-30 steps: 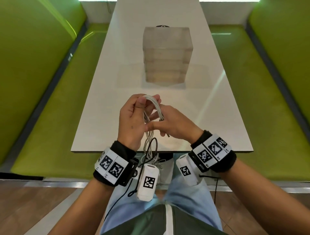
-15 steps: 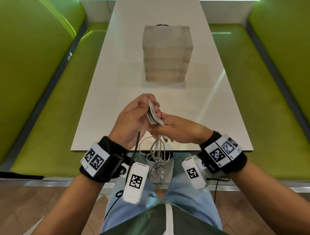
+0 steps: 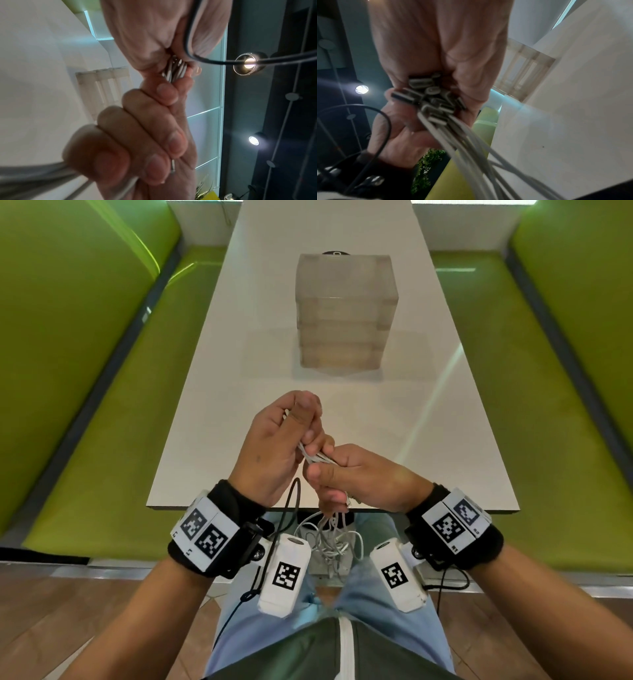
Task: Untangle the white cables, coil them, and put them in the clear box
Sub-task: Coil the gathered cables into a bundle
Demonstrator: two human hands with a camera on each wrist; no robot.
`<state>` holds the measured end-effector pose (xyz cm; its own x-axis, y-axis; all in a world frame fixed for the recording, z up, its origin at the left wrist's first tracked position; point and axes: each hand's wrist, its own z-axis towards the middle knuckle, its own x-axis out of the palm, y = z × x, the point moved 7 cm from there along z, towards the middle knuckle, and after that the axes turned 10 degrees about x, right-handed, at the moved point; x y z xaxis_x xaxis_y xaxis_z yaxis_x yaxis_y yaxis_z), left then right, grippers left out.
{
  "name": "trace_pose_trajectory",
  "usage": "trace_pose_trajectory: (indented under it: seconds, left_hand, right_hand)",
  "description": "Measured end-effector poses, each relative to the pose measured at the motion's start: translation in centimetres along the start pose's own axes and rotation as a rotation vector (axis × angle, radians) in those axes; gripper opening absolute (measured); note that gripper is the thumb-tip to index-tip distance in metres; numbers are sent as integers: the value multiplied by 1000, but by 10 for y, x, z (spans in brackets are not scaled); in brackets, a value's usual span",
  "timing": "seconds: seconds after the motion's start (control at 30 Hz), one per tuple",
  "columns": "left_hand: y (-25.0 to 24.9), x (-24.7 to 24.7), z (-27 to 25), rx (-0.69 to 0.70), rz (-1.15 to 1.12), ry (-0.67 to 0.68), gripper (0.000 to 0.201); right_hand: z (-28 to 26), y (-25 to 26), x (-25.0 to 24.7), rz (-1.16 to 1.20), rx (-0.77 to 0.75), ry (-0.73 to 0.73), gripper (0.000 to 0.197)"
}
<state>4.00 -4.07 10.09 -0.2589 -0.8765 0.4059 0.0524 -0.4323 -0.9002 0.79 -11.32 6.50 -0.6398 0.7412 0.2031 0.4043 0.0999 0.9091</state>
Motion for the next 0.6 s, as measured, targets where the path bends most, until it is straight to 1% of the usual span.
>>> trace_pose_trajectory:
  seconds: [0.07, 0.17, 0.23, 0.3, 0.33, 0.37, 0.4, 0.43, 0.47, 0.5, 0.53, 0.6]
  left_hand:
    - [-7, 2, 2, 24, 41, -10, 26]
    - [-18, 5, 5, 68, 119, 4, 29]
    - [-23, 7, 6, 104, 140, 60, 36]
    - [-18, 3, 6, 113, 167, 133, 55]
    - [-12, -3, 6, 92, 181, 158, 68]
    - [-5, -8, 5, 52, 188, 185, 82]
    - [4, -10, 3, 0, 194, 225, 95]
    - [14, -8, -1, -47, 226, 279, 105]
    - [23, -4, -6, -80, 297, 342, 108]
    - [31, 2, -11, -104, 386, 389, 102]
    - [38, 7, -14, -110, 464, 402, 85]
    - [43, 12, -10, -68, 535, 355, 43]
  right_hand:
    - [1, 4, 0, -17, -15, -45, 28]
    - [2, 10, 3, -39, -62, -52, 22]
    - [1, 15, 3, -51, -90, -47, 28]
    - [-2, 21, -2, -63, -119, -68, 32]
    - [-5, 26, -7, -69, -143, -96, 29]
    - [-8, 34, -14, -75, -173, -133, 29]
    - [-11, 42, -20, -69, -206, -171, 35]
    - [-14, 51, -27, -45, -248, -202, 37]
    - [-16, 62, -33, -19, -294, -229, 33]
    - [-19, 74, -37, 5, -332, -256, 31]
    - [-21, 84, -40, 22, -357, -285, 29]
    - [-24, 103, -44, 71, -403, -315, 28]
